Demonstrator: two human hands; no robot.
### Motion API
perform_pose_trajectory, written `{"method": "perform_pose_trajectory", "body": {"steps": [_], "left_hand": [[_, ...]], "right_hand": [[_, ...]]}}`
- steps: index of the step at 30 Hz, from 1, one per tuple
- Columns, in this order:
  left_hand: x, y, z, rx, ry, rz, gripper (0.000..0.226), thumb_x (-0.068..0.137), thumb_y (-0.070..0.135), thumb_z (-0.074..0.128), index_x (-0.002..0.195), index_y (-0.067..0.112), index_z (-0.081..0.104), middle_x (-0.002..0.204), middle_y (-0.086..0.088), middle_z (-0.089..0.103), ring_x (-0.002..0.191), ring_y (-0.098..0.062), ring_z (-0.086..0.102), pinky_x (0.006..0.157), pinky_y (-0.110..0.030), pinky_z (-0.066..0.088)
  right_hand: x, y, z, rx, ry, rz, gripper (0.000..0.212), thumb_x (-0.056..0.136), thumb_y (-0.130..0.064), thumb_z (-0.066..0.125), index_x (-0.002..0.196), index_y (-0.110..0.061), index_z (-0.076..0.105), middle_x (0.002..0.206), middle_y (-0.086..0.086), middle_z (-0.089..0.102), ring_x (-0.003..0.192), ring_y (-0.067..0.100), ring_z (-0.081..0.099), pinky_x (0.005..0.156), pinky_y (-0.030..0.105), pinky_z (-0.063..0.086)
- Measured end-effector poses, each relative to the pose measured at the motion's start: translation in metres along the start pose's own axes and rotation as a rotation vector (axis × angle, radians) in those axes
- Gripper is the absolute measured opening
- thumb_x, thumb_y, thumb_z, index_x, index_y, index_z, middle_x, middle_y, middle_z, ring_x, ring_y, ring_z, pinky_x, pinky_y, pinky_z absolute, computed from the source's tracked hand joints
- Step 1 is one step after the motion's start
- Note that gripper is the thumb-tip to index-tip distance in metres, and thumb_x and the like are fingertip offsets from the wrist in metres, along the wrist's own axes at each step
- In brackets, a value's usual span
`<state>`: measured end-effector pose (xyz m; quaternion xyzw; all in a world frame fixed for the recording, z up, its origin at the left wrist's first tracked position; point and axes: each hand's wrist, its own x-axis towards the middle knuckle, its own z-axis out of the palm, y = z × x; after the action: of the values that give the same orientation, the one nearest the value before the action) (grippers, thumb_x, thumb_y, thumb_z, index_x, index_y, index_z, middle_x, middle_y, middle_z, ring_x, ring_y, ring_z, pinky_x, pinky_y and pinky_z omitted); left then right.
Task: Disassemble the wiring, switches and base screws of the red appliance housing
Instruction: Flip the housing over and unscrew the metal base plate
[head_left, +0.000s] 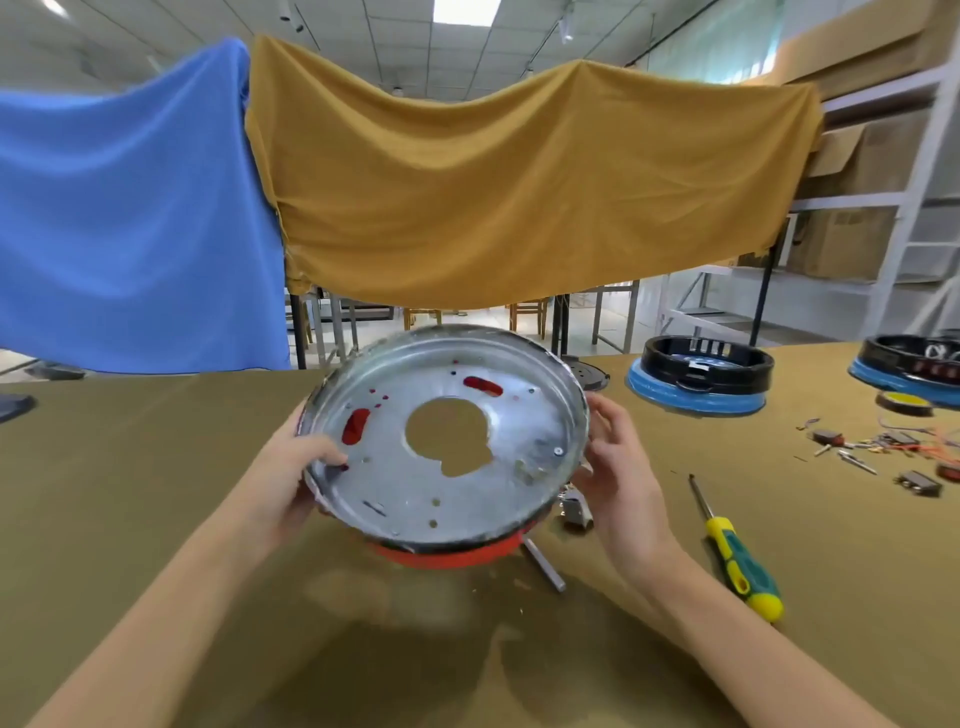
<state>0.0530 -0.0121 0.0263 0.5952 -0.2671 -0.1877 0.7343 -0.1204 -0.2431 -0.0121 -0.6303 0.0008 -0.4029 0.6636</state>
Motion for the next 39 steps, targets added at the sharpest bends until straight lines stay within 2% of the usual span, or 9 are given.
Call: {"method": "perform_pose_trajectory", "body": {"steps": [3, 7, 10, 19, 23, 27, 30, 35, 39], "left_hand": [[0.001, -0.003, 0.003, 0.109, -0.047, 0.093, 0.073, 0.062, 0.006, 0.06, 0.124, 0.045, 0.059, 0.112, 0.004, 0.072, 0.097, -0.017, 0.07, 0.067, -0.025, 0.058], [0.001, -0.004, 0.003, 0.142, -0.083, 0.155, 0.075, 0.076, 0.003, 0.066, 0.131, 0.052, 0.052, 0.12, 0.007, 0.069, 0.104, -0.014, 0.069, 0.072, -0.024, 0.058], [0.002, -0.002, 0.003, 0.166, -0.053, 0.179, 0.072, 0.087, -0.003, 0.061, 0.129, 0.054, 0.052, 0.118, 0.008, 0.07, 0.103, -0.014, 0.069, 0.072, -0.024, 0.058], [0.002, 0.002, 0.004, 0.188, -0.027, 0.2, 0.059, 0.095, 0.008, 0.058, 0.134, 0.05, 0.05, 0.116, 0.012, 0.07, 0.1, -0.011, 0.07, 0.069, -0.021, 0.057], [0.002, 0.002, 0.005, 0.219, 0.036, 0.217, 0.032, 0.101, 0.024, 0.054, 0.113, 0.051, 0.066, 0.111, 0.012, 0.073, 0.099, -0.009, 0.071, 0.072, -0.023, 0.057], [0.003, -0.003, 0.007, 0.345, 0.138, 0.277, 0.029, 0.103, 0.025, 0.051, 0.097, 0.046, 0.071, 0.1, 0.013, 0.075, 0.092, -0.005, 0.071, 0.077, -0.026, 0.054], [0.002, -0.001, 0.007, 0.378, 0.141, 0.363, 0.031, 0.103, 0.024, 0.052, 0.094, 0.047, 0.07, 0.099, 0.012, 0.075, 0.09, -0.006, 0.071, 0.071, -0.02, 0.056], [0.004, 0.004, 0.004, 0.318, 0.196, 0.324, 0.029, 0.1, 0.025, 0.056, 0.089, 0.046, 0.073, 0.096, 0.011, 0.076, 0.085, -0.005, 0.072, 0.065, -0.019, 0.055], [0.008, 0.011, -0.013, 0.262, 0.257, 0.07, 0.017, 0.094, 0.02, 0.064, 0.088, 0.029, 0.077, 0.089, -0.002, 0.078, 0.077, -0.021, 0.074, 0.066, -0.032, 0.056]], "right_hand": [[-0.001, -0.001, 0.0, -0.003, -0.001, 0.023, 0.032, 0.093, -0.047, 0.054, 0.125, -0.046, 0.056, 0.123, -0.006, 0.066, 0.111, 0.015, 0.066, 0.082, 0.031, 0.058], [-0.003, -0.001, 0.0, -0.075, 0.001, -0.062, 0.051, 0.093, -0.021, 0.067, 0.125, -0.057, 0.049, 0.126, -0.017, 0.063, 0.116, 0.007, 0.063, 0.084, 0.02, 0.056], [-0.003, 0.001, 0.0, -0.108, 0.04, -0.061, 0.066, 0.093, -0.002, 0.063, 0.125, -0.057, 0.046, 0.125, -0.016, 0.062, 0.113, 0.009, 0.065, 0.08, 0.023, 0.058], [-0.005, -0.001, 0.002, -0.186, 0.066, -0.064, 0.075, 0.088, 0.009, 0.063, 0.124, -0.054, 0.045, 0.125, -0.013, 0.063, 0.111, 0.014, 0.066, 0.079, 0.033, 0.062], [-0.004, 0.0, 0.001, -0.189, 0.069, -0.07, 0.078, 0.088, 0.012, 0.057, 0.125, -0.056, 0.046, 0.126, -0.016, 0.062, 0.114, 0.01, 0.064, 0.084, 0.032, 0.061], [-0.005, 0.0, 0.005, -0.238, 0.068, -0.125, 0.082, 0.088, 0.018, 0.055, 0.121, -0.056, 0.047, 0.131, -0.022, 0.059, 0.128, 0.002, 0.053, 0.1, 0.027, 0.053], [-0.005, -0.002, 0.006, -0.235, 0.073, -0.146, 0.081, 0.087, 0.021, 0.056, 0.121, -0.053, 0.047, 0.133, -0.018, 0.059, 0.131, 0.006, 0.052, 0.105, 0.036, 0.05], [-0.007, -0.001, 0.005, -0.247, 0.017, -0.152, 0.074, 0.085, 0.015, 0.063, 0.126, -0.044, 0.047, 0.13, -0.014, 0.06, 0.124, 0.013, 0.058, 0.094, 0.04, 0.057], [-0.009, -0.002, 0.006, -0.313, -0.066, -0.158, 0.043, 0.092, -0.023, 0.062, 0.132, -0.034, 0.049, 0.125, -0.015, 0.061, 0.112, 0.012, 0.062, 0.085, 0.029, 0.058]]}}
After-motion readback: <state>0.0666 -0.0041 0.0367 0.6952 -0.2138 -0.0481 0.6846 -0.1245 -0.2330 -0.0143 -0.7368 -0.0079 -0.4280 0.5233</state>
